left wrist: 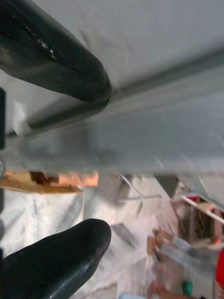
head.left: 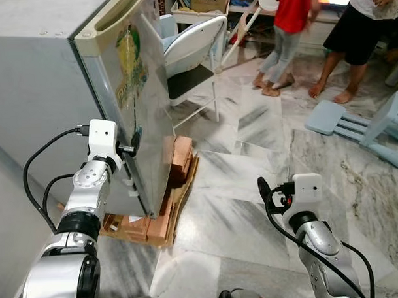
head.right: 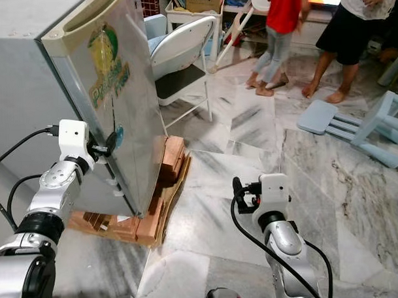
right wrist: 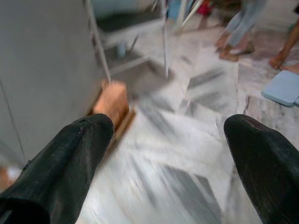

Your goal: Restocking fridge

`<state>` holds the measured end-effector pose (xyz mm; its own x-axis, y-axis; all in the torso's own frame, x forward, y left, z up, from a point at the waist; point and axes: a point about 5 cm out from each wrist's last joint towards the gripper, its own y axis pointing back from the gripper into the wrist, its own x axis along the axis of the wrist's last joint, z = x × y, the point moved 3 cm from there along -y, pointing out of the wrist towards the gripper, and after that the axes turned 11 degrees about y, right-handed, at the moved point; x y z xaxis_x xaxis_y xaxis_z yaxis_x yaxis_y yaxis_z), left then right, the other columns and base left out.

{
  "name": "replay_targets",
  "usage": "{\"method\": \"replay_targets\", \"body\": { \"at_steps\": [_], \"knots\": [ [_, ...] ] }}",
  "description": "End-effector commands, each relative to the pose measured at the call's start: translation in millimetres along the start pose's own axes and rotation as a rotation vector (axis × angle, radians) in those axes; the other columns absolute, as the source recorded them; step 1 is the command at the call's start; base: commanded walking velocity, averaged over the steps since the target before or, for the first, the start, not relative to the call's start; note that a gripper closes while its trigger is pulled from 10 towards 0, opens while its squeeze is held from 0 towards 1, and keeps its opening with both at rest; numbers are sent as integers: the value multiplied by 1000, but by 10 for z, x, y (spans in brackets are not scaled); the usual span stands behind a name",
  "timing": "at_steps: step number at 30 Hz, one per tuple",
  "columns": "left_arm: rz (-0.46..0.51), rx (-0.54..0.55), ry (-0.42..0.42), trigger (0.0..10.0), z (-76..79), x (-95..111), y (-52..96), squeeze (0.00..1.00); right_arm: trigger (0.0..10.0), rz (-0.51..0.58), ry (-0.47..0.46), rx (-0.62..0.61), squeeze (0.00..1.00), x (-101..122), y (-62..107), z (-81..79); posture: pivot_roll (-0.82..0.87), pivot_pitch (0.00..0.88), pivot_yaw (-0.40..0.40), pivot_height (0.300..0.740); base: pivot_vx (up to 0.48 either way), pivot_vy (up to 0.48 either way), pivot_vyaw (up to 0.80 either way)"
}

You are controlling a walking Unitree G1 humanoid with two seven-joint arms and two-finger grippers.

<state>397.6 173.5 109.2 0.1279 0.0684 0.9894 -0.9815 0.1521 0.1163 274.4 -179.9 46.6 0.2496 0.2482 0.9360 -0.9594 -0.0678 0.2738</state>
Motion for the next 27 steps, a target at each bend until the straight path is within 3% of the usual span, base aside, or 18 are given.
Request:
{"method": "replay_targets", "body": {
  "at_steps": [1,2,7,10,11,12,13,14,15,16,17,18,19,21,24,25,27],
  "knots": [
    [26,-79,-40,10000,188,112,-73,0,10000,-57,21,6,0,-86,2,-3,-4,94,-34,740,0,0,0],
    [38,-144,-58,10000,392,177,-129,0,10000,-102,34,4,0,-166,7,23,-4,87,-33,740,0,0,0],
    [56,-217,-83,10000,638,281,-193,0,10000,-131,40,0,0,-227,22,52,-3,81,-28,740,0,0,0],
    [66,-282,-78,10000,872,362,-234,0,10000,-159,54,7,0,-284,42,49,0,81,-27,740,0,0,0],
    [66,-282,-78,10000,872,362,-234,0,10000,-159,54,7,0,-284,42,49,0,81,-27,740,0,0,0],
    [83,-320,-74,10000,1012,426,-248,0,10000,-170,59,10,0,-308,49,49,6,79,-29,740,0,0,0],
    [160,-542,-93,10000,1677,630,-174,0,10000,-213,82,26,0,-393,76,46,14,75,-32,740,0,0,0],
    [195,-648,-101,10000,1976,715,-92,0,10000,-228,90,31,0,-421,85,45,14,75,-32,740,0,0,0],
    [195,-648,-101,10000,1976,715,-92,0,10000,-228,90,31,0,-421,85,45,14,75,-32,740,0,0,0],
    [253,-869,-93,10000,2551,844,176,0,10000,-244,93,35,0,-452,89,51,21,72,-36,740,0,0,0],
    [269,-956,-79,10000,2760,876,312,0,10000,-247,90,37,0,-457,86,48,20,69,-37,740,0,0,0],
    [269,-956,-79,10000,2760,876,312,0,10000,-247,90,37,0,-457,86,48,20,69,-37,740,0,0,0],
    [280,-1011,-70,10000,2888,900,405,0,10000,-249,88,39,0,-459,82,44,19,69,-37,740,0,0,0],
    [271,-1063,-50,10000,2980,884,477,0,10000,-245,93,47,0,-447,74,24,11,68,-33,740,0,0,0],
    [267,-1052,-56,10000,2945,864,450,0,10000,-243,95,49,0,-442,72,19,10,67,-31,740,0,0,0],
    [253,-997,-73,10000,2788,809,349,0,10000,-243,94,46,0,-443,73,16,14,68,-29,740,0,0,0],
    [253,-997,-73,10000,2788,809,349,0,10000,-243,94,46,0,-443,73,16,14,68,-29,740,0,0,0]
  ]
}}
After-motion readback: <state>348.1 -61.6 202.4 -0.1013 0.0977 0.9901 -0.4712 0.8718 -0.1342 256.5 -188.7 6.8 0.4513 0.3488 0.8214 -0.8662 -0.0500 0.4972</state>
